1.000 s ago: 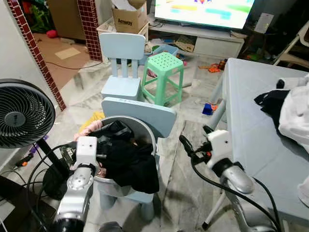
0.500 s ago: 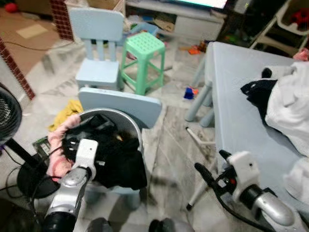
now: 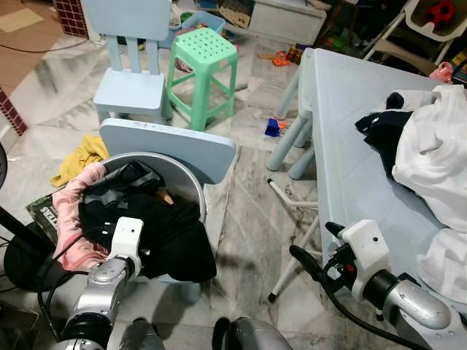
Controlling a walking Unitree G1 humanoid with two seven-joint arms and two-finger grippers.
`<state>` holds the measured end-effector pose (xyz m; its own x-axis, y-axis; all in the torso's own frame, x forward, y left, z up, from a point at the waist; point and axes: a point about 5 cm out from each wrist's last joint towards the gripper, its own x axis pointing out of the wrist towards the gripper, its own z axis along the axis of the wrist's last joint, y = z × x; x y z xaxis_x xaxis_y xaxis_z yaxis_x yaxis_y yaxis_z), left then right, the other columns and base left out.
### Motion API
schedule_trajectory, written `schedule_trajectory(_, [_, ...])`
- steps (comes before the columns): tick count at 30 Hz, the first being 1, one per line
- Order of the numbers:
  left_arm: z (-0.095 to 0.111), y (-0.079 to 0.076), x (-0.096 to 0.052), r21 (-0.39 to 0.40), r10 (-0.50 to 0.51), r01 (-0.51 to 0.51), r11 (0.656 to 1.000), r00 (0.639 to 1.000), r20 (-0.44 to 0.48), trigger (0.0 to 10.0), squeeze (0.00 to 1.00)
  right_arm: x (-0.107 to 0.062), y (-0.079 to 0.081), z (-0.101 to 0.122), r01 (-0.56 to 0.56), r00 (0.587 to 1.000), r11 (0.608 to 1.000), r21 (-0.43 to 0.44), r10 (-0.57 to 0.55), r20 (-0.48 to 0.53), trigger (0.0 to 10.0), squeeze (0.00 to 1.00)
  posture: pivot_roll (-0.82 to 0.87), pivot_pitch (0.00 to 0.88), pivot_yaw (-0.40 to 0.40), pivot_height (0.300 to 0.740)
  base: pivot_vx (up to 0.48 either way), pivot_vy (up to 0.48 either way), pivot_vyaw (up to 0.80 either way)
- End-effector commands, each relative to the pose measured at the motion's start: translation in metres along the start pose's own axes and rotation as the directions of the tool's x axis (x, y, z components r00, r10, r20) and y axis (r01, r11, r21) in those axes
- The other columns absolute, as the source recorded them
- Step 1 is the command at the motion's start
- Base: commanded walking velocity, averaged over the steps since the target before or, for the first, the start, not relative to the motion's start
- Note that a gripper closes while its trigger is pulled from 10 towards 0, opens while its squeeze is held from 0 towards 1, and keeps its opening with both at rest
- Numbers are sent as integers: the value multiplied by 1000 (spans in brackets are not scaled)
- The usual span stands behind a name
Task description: Hang hanger
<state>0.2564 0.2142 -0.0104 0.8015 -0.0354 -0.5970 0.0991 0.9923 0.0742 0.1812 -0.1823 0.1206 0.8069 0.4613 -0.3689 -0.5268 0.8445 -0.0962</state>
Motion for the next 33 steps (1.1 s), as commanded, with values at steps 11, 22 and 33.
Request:
schedule_trajectory(11, [-17,14,-18,-32,43,-41,999,998,49,0,0,-12,12,2,-15,1000,1000,21,15,-6,10000,0,-207,230,-199,740,0,0,0])
schedule_trajectory(22, [-42,32,-33,-17,121,-121,993,993,-2,0,0,-13,11,-6,68,998,994,86,-68,-2,10000,0,-101,269,-162,740,0,0,0])
schedule_trajectory(33, [47,50,-1,-33,181,-177,984,963,199,0,0,14,-16,14,293,941,928,229,-322,103,10000,0,-116,204,-82,740,0,0,0])
